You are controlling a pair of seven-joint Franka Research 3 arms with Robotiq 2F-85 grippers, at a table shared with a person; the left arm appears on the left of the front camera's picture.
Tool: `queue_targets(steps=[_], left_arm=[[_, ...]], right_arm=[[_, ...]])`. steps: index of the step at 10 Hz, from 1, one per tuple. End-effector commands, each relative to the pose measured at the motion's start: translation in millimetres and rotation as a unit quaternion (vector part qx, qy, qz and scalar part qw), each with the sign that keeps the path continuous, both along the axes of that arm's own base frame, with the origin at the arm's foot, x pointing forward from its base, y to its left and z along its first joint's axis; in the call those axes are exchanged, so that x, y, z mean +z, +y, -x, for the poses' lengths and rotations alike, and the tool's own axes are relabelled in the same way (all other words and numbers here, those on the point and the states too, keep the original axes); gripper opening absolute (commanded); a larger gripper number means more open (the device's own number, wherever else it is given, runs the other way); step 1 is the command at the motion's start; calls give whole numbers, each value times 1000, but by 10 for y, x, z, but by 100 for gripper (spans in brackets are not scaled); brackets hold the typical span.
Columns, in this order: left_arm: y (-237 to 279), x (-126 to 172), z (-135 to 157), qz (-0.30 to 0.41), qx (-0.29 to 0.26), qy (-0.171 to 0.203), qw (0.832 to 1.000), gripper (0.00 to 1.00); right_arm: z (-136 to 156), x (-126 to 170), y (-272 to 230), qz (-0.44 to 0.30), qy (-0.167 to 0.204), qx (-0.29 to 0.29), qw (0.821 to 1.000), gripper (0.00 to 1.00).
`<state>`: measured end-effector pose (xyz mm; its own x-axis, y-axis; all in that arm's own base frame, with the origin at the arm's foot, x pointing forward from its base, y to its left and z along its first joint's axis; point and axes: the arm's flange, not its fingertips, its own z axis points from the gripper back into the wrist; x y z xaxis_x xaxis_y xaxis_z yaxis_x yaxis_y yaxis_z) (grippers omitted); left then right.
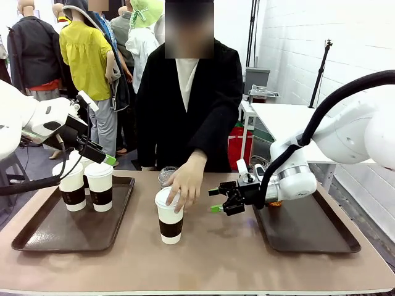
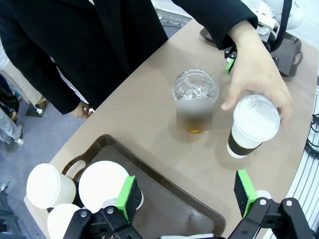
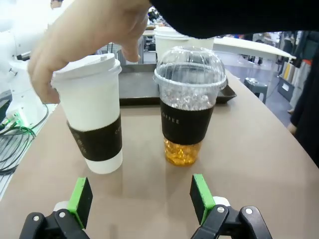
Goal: Distribute the coffee onto the tray.
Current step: Pick up another iced Americano from the middle of the table and place it on the right Handle tray.
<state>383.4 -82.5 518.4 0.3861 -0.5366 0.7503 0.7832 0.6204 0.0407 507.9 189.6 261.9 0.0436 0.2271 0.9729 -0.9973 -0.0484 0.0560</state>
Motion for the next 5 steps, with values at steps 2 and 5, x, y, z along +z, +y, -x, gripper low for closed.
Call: queue_targets(steps=[2,5], left_arm=[[28,-27,-32,3,-10,-2,1000,100],[28,-27,-32,3,-10,-2,1000,100]], right_arm=[[166,14,-145,-7,-3,-30,1000,100],[184,7,-171,-8,-3,-35,999,100]])
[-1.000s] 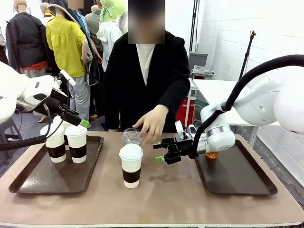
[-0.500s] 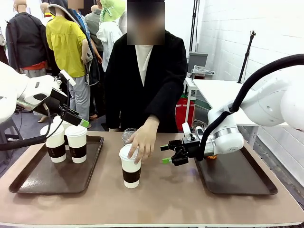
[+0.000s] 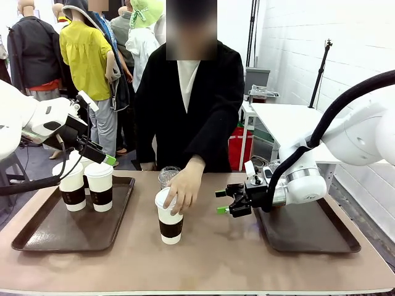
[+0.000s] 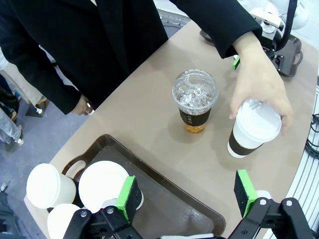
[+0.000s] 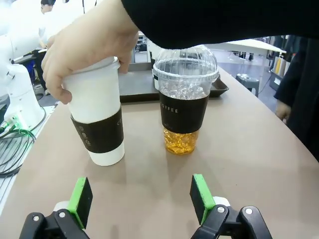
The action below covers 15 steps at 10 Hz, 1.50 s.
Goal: Distribute the coffee onto the tray.
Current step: Pick up another iced Americano from the middle of the table and place it on the right Handle tray.
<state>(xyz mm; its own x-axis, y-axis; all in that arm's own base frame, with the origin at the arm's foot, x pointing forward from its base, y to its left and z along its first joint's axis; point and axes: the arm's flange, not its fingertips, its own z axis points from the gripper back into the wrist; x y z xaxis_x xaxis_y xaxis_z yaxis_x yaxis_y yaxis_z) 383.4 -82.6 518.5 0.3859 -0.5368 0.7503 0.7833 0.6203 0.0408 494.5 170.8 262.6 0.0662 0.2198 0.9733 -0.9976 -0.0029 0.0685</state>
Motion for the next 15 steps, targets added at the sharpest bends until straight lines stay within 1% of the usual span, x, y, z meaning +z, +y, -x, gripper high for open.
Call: queue_targets(steps=[1,2,3,15], left_arm=[[29,-27,-32,3,-10,-2,1000,100],[29,-27,-32,3,-10,-2,1000,100],[29,-27,-32,3,-10,-2,1000,100],[29,-27,-32,3,-10,-2,1000,100]], right_arm=[[48,-5,21,-5,-8,-14,1000,100],[50,-6,22,-5,-7,-14,1000,100],[2,2,0,0,0,0,1000,100],[2,2,0,0,0,0,1000,100]])
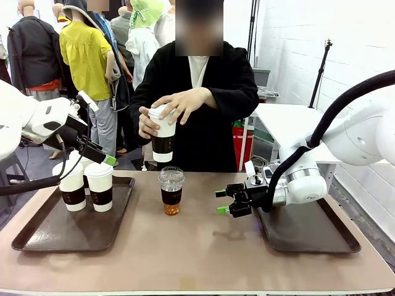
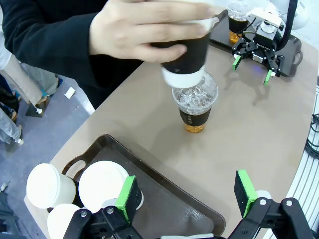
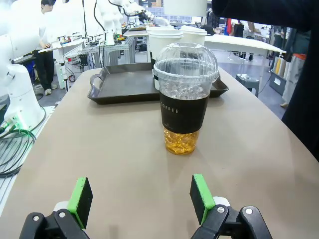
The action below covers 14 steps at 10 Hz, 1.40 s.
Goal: Distribute the coffee onto the tray.
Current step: Pick up another iced Americano from the middle of the table and place it on the right Handle tray.
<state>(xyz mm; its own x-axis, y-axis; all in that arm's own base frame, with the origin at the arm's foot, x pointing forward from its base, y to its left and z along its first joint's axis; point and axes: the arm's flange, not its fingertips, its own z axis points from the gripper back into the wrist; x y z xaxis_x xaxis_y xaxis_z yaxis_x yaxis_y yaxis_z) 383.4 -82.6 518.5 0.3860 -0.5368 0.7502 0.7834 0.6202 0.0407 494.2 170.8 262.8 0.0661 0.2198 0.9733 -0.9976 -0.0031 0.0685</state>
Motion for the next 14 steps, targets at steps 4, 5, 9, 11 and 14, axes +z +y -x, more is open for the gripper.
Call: queue_targets(steps=[4,5,9,11,14], left_arm=[[29,-27,-32,3,-10,-2,1000,100],[29,-27,-32,3,-10,-2,1000,100],[29,-27,-32,3,-10,-2,1000,100],[29,-27,-32,3,-10,-2,1000,100],[29,-27,-32,3,-10,-2,1000,100]], right_arm=[[-72,4,212,-10,-4,-9,1000,100],[-99,0,287,-13,-4,-10,1000,100],[-250,-47,623,-15,-13,9,1000,100],[-353,-52,749,-8,-15,27,999,100],[-341,10,766,4,-10,45,999,100]])
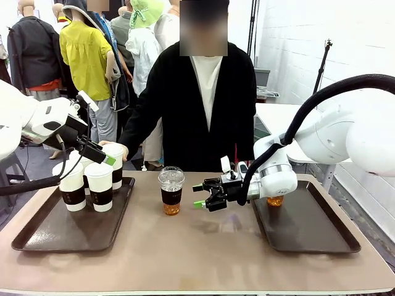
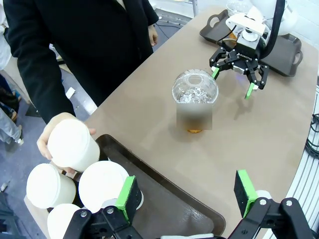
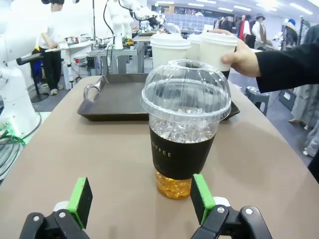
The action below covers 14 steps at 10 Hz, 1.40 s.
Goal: Distribute the coffee onto the tray.
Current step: Pick up another iced Americano from the middle of the table and place it on the right Handle tray.
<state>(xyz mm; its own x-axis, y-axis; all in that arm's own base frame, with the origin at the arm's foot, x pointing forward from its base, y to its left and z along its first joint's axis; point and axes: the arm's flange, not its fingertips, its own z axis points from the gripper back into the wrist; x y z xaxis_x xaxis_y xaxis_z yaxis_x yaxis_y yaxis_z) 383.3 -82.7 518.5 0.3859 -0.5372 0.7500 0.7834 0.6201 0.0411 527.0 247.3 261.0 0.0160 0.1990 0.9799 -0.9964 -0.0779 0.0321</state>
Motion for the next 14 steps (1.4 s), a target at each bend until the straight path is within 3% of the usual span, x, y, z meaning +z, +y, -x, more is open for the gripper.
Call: queue_targets(steps=[1,7,14], left_arm=[[30,-28,-33,3,-10,-2,1000,100],[30,-28,-33,3,-10,-2,1000,100],[30,-28,-33,3,-10,-2,1000,100]], right_arm=[[3,-8,-2,-5,0,-6,1000,100],[-8,3,-19,-1,0,-2,1000,100],[-162,-211,386,-26,4,-17,1000,100]])
